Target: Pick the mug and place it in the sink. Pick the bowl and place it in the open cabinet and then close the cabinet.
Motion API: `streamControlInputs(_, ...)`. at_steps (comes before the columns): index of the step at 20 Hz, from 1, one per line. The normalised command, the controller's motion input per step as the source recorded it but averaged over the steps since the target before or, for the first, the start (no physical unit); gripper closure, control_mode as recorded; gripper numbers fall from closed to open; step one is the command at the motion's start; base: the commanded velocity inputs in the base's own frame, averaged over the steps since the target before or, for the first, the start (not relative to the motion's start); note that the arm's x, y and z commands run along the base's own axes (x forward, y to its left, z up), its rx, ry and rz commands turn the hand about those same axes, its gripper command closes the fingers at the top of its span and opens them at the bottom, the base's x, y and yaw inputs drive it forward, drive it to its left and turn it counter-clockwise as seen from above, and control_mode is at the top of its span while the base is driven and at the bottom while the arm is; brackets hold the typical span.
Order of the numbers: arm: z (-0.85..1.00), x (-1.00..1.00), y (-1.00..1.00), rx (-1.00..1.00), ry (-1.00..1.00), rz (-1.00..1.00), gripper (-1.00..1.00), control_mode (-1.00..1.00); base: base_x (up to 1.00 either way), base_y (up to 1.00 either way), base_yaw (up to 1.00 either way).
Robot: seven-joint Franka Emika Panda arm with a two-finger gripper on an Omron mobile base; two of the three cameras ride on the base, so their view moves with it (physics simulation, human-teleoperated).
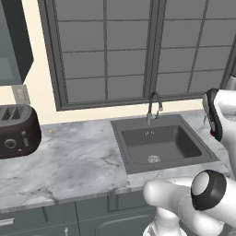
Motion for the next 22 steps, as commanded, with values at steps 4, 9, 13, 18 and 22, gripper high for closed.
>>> streamControlInputs(4,-0.22,0.12,-0.14,-0.01,0.00,0.00,-1.00,-1.00,0.00,0.00,0.00)
streamControlInputs(9,-0.14,0.21,-0.22,0.00,0.00,0.00,-1.00,-1.00,0.00,0.00,0.00)
streamControlInputs(13,-0.06,0.17,-0.36,0.00,0.00,0.00,-1.00,-1.00,0.00,0.00,0.00)
streamControlInputs(18,-0.05,0.15,-0.39,0.00,0.00,0.00,-1.00,-1.00,0.00,0.00,0.00)
streamControlInputs(22,-0.23,0.18,-0.24,0.00,-0.02,0.00,-1.00,-1.00,0.00,0.00,0.00)
